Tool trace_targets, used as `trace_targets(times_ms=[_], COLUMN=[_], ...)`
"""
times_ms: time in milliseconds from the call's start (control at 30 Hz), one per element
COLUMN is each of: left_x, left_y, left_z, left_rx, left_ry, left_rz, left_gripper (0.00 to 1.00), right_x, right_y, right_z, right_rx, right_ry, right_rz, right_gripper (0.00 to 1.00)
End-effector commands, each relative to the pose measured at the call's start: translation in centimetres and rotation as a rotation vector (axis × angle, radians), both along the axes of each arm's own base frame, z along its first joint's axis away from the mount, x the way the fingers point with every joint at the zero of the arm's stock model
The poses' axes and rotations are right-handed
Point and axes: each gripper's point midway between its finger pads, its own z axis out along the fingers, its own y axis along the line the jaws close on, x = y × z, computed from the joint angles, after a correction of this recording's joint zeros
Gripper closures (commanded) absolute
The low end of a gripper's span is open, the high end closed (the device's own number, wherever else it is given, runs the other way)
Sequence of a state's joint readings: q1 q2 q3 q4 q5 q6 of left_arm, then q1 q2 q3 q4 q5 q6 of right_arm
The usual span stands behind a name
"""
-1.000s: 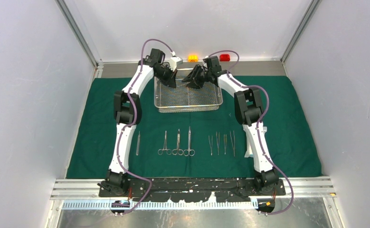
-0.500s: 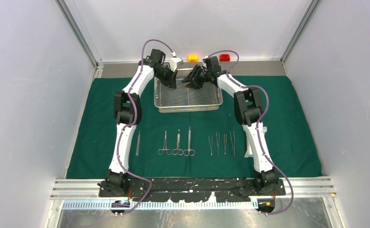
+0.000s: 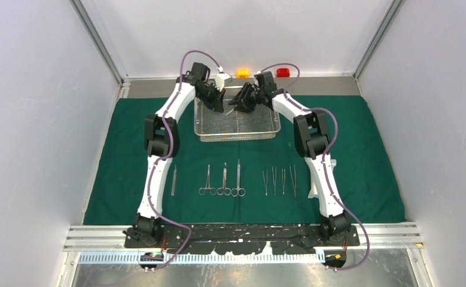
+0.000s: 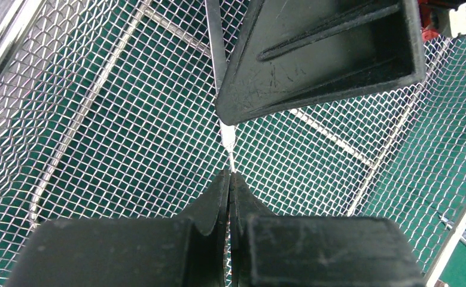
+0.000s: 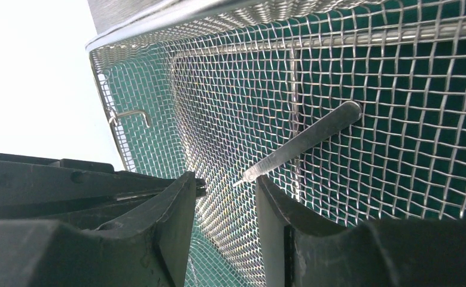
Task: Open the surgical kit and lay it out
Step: Pick up the medical item from the container.
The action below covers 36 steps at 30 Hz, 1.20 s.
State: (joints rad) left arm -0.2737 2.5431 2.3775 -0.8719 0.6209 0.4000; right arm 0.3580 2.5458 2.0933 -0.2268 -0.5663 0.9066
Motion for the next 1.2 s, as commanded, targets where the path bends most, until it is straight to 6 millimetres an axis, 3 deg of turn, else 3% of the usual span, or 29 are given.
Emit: trace_targets(times_ms=[0, 333, 500, 733, 1167], left_x=[0.5, 0.1, -0.1, -0.4, -0.5], left_y=[-0.3, -0.4, -0.7, -1.0, -0.7], left_z=[4.3, 4.0, 3.2, 1.8, -0.9], left_rx=[-0.026, -0.034, -0.006, 0.048, 0.197], left_ry=[-0.089, -0.065, -0.067, -0.077, -0.120], left_rz=[-0.001, 0.000, 0.000, -0.005, -0.029], left_gripper=[1.00, 0.99, 0.79, 0.62, 0.66], right_x=[-2.4, -1.8, -1.1, -0.8, -0.8], right_y=[-0.1, -1.7, -3.3, -4.4, -4.8], right_z=[0.2, 1.8, 3.2, 4.1, 3.9], right_rx=[-0.038, -0.101, -0.144, -0.156, -0.153], right_ry=[0.105, 0.045, -0.009, -0.038, -0.031], right_rz=[-0.003, -0.006, -0.009, -0.010, -0.009], right_gripper=[0.54, 0.54, 0.53, 0.53, 0.53])
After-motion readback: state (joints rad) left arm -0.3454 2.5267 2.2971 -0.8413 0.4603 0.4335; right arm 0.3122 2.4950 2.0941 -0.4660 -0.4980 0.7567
